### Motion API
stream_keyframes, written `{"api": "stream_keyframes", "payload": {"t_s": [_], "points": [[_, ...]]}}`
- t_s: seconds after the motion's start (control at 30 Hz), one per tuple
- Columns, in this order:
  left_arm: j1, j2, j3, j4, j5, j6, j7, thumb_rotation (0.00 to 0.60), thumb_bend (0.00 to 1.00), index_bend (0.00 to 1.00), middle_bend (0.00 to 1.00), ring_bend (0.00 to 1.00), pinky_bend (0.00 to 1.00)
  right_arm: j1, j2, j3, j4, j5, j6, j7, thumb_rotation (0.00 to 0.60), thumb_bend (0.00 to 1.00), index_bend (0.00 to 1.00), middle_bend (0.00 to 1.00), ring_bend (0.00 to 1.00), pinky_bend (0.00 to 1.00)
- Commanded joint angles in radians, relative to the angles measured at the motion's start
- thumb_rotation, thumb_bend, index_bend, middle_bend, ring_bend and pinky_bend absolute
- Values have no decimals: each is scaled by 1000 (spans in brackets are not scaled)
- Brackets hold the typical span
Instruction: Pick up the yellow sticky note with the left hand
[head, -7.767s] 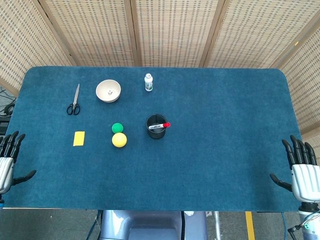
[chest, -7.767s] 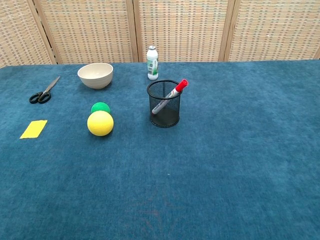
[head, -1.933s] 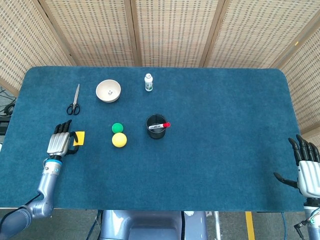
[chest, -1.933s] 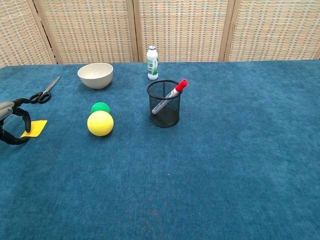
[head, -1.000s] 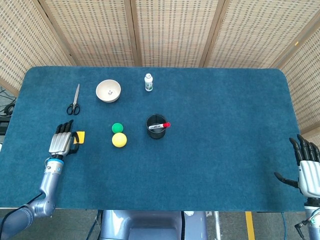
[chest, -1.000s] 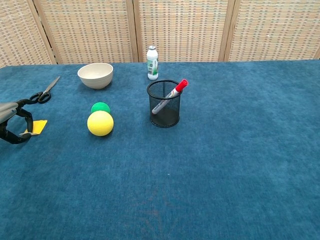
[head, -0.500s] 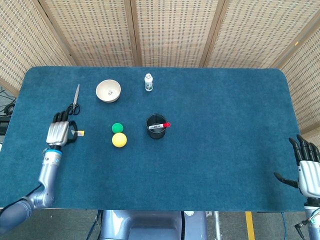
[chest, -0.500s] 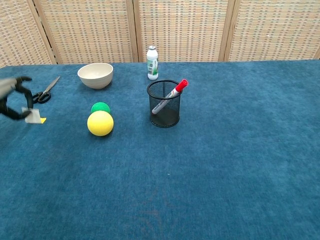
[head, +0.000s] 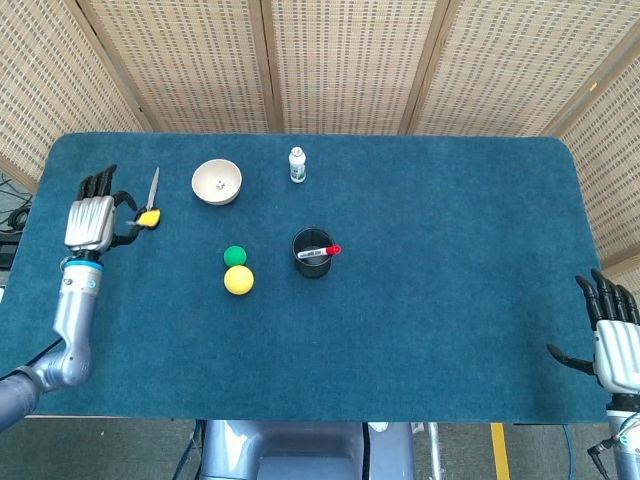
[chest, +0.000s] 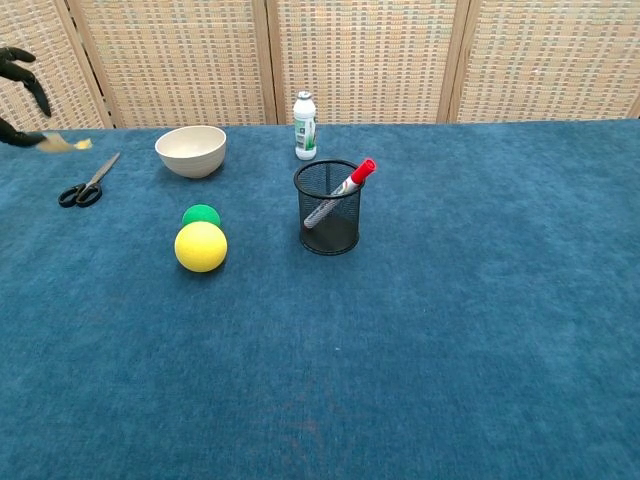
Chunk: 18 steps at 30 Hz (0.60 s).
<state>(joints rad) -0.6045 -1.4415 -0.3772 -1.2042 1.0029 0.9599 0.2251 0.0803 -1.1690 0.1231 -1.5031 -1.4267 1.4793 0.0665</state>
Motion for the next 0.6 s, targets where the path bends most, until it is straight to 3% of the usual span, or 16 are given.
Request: {"api": "stream_keyframes", "payload": {"t_s": [0.03,0.23,0.4,0.5,0.6], "points": [[73,98,46,-123,47,45,-49,600,0,0,0,0,0,-1,1,0,-2,-2,3,0,600,53,0,0,0,46],[204,255,104,-311,132,158,-147,600,0,0,0,0,0,-4,4,-4,-10,-15,14,-4,600,53,0,0,0,46],[357,385,195,-456,241,298,-254,600,0,0,0,0,0,-11,10,-5,-29,-32,40,-14,600,53,0,0,0,46],[413,426,238,-494,288,342,-303,600,0,0,0,0,0,-14,12,-7,-36,-38,50,-22,600,53,0,0,0,46],[456,461,271,-527,318,392,-272,600,0,0,0,0,0,-18,12,-9,-39,-46,60,-29,600,53,0,0,0,46]]}}
